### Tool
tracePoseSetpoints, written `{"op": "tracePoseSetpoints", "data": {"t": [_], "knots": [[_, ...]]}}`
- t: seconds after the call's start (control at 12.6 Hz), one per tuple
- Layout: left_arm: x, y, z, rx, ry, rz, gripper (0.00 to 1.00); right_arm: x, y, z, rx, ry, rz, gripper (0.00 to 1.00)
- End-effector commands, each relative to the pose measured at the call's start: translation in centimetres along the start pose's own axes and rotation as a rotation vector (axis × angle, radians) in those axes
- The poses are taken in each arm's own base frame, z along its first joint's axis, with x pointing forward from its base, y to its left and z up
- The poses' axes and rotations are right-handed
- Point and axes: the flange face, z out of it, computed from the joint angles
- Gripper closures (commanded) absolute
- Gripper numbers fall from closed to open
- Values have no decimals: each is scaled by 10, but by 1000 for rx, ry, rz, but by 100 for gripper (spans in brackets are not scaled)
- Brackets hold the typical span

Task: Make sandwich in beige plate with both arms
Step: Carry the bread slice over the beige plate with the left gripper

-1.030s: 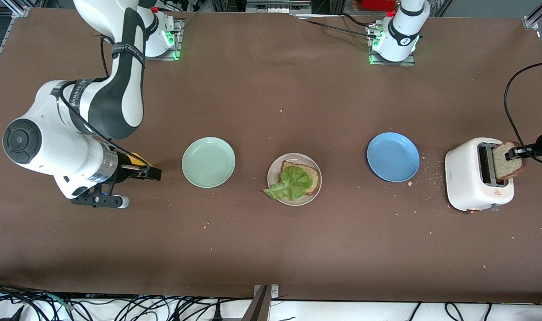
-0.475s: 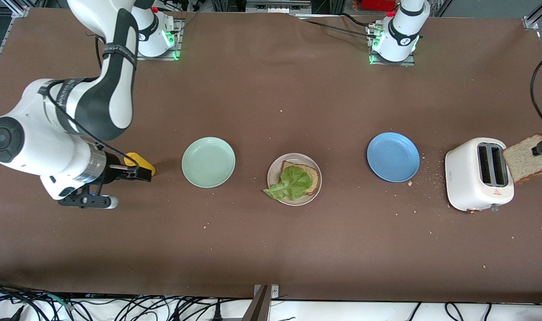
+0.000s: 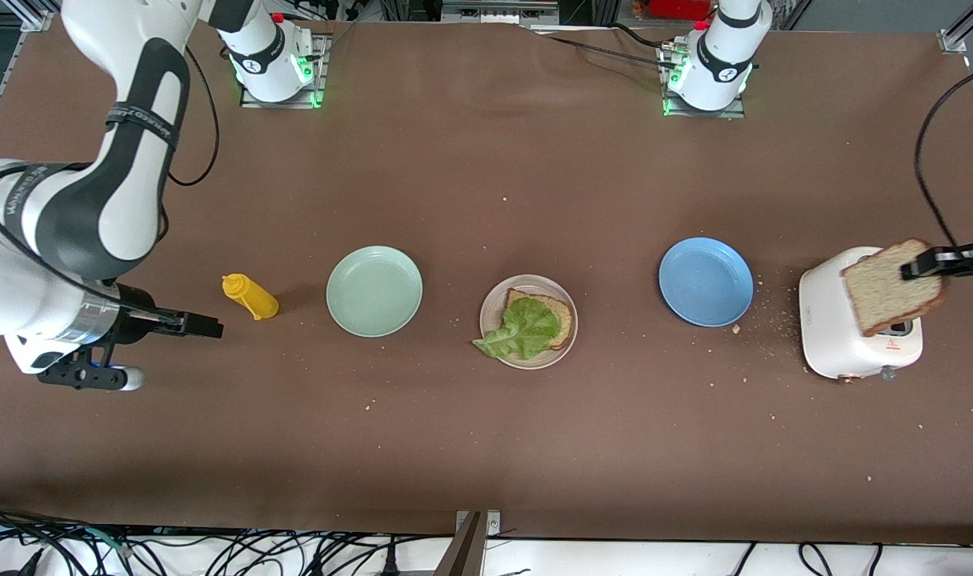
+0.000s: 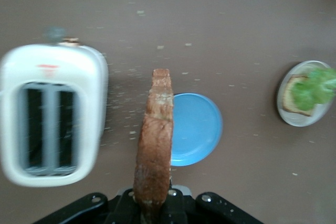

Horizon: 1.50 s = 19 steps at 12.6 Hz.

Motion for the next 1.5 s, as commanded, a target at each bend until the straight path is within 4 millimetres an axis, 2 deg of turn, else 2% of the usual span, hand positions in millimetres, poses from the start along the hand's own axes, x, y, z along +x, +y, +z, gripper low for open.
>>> {"op": "tracePoseSetpoints", "data": {"t": [0.0, 0.08, 0.16, 0.24, 0.32, 0.48, 0.55, 0.71, 0.87, 1.03, 1.27, 1.43], "knots": [[21, 62, 40, -133, -52, 47, 100, 0, 13, -22, 42, -7, -6, 1], [27, 84, 62, -176, -84, 49, 100, 1, 18, -25, 39, -11, -6, 1], [37, 104, 92, -228, -126, 51, 100, 1, 23, -27, 35, -23, -11, 1], [47, 120, 125, -315, -168, 44, 100, 1, 26, -28, 35, -35, -27, 1], [58, 128, 162, -395, -212, 33, 100, 0, 30, -28, 26, -49, -46, 1], [69, 168, 227, -501, -285, 52, 100, -4, 36, -32, -11, -74, -77, 1], [75, 181, 247, -565, -284, 52, 100, -6, 40, -35, -27, -80, -93, 1], [79, 204, 279, -686, -254, 146, 100, -10, 47, -45, -60, -84, -118, 1], [81, 229, 304, -705, -185, 259, 100, -15, 53, -58, -111, -69, -141, 1], [81, 251, 329, -709, -140, 310, 100, -25, 61, -62, -142, -48, -141, 1], [77, 274, 355, -683, -122, 355, 100, -50, 69, -50, -144, 37, -151, 1], [76, 271, 368, -696, -121, 382, 100, -58, 76, -42, -163, 70, -152, 1]]}}
